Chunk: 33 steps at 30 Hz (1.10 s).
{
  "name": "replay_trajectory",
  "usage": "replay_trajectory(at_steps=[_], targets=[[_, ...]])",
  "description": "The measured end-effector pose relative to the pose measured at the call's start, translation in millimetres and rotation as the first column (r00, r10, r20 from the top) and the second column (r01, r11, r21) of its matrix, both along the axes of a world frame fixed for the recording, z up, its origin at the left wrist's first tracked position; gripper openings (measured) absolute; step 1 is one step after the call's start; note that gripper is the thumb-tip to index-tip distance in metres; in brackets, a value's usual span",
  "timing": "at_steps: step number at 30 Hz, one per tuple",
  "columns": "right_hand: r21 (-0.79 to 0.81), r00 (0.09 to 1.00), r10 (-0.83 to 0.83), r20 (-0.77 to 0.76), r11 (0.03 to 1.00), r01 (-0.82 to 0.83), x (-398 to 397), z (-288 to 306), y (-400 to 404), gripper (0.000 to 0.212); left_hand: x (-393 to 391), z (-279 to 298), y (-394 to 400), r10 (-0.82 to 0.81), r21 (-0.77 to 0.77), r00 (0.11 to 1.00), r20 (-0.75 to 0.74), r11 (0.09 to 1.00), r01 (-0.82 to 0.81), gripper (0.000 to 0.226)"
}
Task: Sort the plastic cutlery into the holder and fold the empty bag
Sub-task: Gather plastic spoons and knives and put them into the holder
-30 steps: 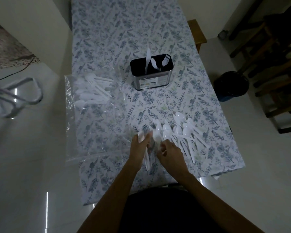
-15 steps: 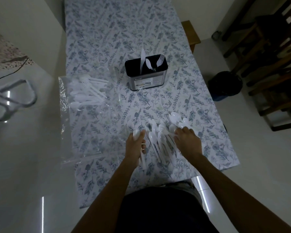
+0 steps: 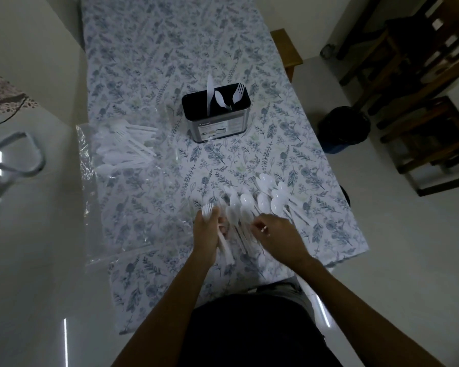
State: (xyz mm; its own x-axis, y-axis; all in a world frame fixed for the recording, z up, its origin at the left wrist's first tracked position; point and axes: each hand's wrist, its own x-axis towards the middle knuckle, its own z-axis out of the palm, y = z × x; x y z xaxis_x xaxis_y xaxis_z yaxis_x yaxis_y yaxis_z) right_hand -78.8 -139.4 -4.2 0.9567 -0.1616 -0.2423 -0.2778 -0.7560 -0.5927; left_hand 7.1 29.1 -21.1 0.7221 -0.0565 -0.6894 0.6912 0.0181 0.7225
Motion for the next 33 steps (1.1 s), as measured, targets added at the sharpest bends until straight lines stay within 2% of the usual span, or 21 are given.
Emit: replay_trajectory(at_steps=[3, 5, 9, 13, 15, 17, 20, 22, 23, 26, 28, 30, 33], targets=[[-0.095, 0.984, -0.179, -0.013, 0.98, 0.177, -6, -2, -42, 0.018, 2, 0, 7, 0.001, -0.025, 0.999, -0.035, 1.0, -0.002, 0.024], [-0.071, 0.965, -0.263, 0.017, 0.962, 0.263, -5, 2, -59, 0.014, 2, 4, 5, -0.059, -0.082, 0.997, -0.051, 0.995, 0.054, 0.032], [0.146, 0.974, -0.228, 0.004, 0.963, 0.225, 18, 23, -56, 0.016, 4, 18, -10, -0.228, -0.131, 0.97, -0.087, 0.968, 0.216, 0.044], [0.431, 0.989, -0.143, -0.031, 0.891, 0.142, 51, 58, -36, 0.026, 26, 43, -25, -0.48, -0.081, 0.877, 0.014, 0.874, 0.479, 0.066], [0.521, 0.996, -0.078, -0.049, 0.849, 0.092, 65, 75, -32, 0.033, 44, 61, -32, -0.559, -0.025, 0.825, 0.082, 0.827, 0.562, 0.069], [0.487, 0.996, -0.083, -0.023, 0.869, 0.084, 75, 80, -38, 0.033, 62, 77, -38, -0.556, 0.016, 0.819, 0.14, 0.829, 0.56, 0.074], [0.217, 0.972, -0.226, 0.06, 0.954, 0.208, 77, 60, -57, 0.022, 77, 85, -41, -0.451, 0.03, 0.876, 0.172, 0.891, 0.453, 0.075], [0.028, 0.979, -0.202, 0.014, 0.979, 0.202, 64, 42, -58, 0.021, 73, 78, -36, -0.434, 0.072, 0.883, 0.179, 0.901, 0.428, 0.076], [0.036, 0.982, -0.187, -0.028, 0.982, 0.188, 55, 36, -54, 0.023, 69, 72, -34, -0.461, 0.106, 0.868, 0.183, 0.887, 0.449, 0.079], [0.342, 0.979, -0.171, -0.114, 0.918, 0.2, 38, 37, -24, 0.035, 52, 52, -30, -0.598, 0.189, 0.781, 0.183, 0.801, 0.569, 0.086], [0.503, 0.98, -0.168, -0.108, 0.841, 0.199, 37, 43, -2, 0.024, 42, 44, -31, -0.645, 0.179, 0.745, 0.17, 0.763, 0.621, 0.085], [0.568, 0.976, -0.206, -0.065, 0.797, 0.206, 36, 42, 14, 0.007, 36, 40, -29, -0.641, 0.133, 0.754, 0.141, 0.767, 0.627, 0.083], [0.593, 0.968, -0.233, -0.09, 0.768, 0.24, 28, 34, 26, 0.019, 29, 29, -16, -0.707, 0.099, 0.696, 0.127, 0.707, 0.7, 0.081]])
